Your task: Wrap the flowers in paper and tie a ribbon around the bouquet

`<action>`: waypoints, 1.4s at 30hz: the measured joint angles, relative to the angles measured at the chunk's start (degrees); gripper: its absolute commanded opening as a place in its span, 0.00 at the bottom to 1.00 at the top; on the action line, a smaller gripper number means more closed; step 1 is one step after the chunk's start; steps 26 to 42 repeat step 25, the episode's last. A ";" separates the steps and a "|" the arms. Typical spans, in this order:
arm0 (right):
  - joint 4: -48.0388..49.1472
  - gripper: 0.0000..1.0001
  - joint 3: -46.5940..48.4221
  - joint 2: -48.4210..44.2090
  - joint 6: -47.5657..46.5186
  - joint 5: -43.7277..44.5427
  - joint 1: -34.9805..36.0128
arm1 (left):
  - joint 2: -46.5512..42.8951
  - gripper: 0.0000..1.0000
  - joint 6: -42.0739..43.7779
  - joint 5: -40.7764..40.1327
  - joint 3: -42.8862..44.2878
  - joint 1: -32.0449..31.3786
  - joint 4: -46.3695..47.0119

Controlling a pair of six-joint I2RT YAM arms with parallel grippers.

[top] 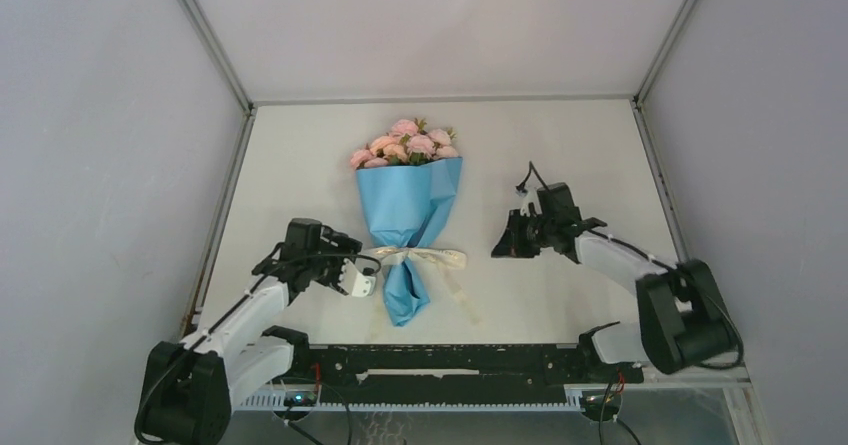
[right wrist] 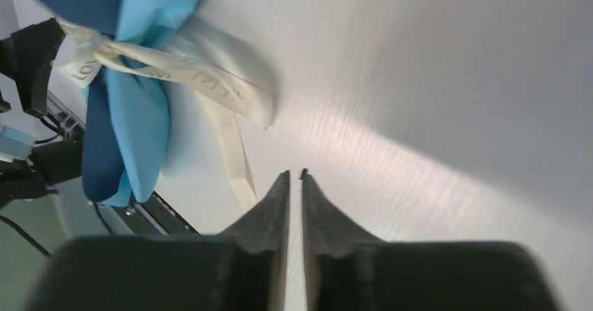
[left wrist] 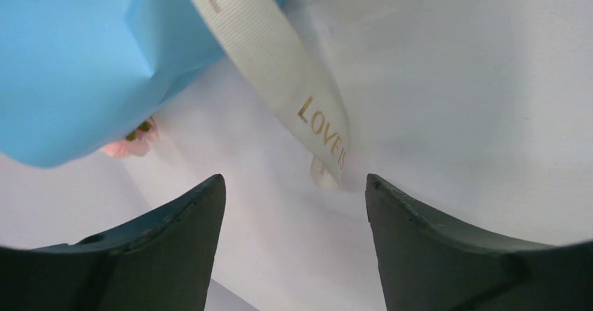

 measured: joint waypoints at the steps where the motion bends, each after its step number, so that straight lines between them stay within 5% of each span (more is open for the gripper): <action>1: -1.16 0.39 0.24 -2.40 -0.15 0.59 -0.15 | -1.01 0.83 -1.09 -0.11 0.00 0.09 -0.46; 3: -3.72 0.56 1.25 -8.15 -0.94 2.69 -0.52 | -4.61 0.99 -5.90 -0.15 0.07 0.63 -1.95; 5: -6.19 0.68 2.14 -17.62 -2.25 5.99 -1.18 | -8.68 1.00 -13.22 -0.04 0.35 1.57 -2.62; 9: -8.39 0.84 3.15 -35.93 -3.89 11.74 -3.41 | -17.25 1.00 -41.81 -1.07 3.37 5.81 -2.16; 14: -9.73 0.87 2.19 -49.68 -4.46 19.85 -5.55 | -27.43 1.00 -76.98 -9.25 7.19 11.08 0.61; 18: -10.99 0.87 -1.36 -53.90 -3.04 26.45 -5.60 | -34.56 1.00 -94.84 -17.55 5.66 13.62 1.18; 25: -13.62 0.93 -7.58 -57.92 0.07 32.11 -5.60 | -41.99 1.00 -104.56 -23.12 -2.51 17.20 0.96; 42: -13.62 0.93 -7.58 -57.92 0.07 32.11 -5.60 | -41.99 1.00 -104.56 -23.12 -2.51 17.20 0.96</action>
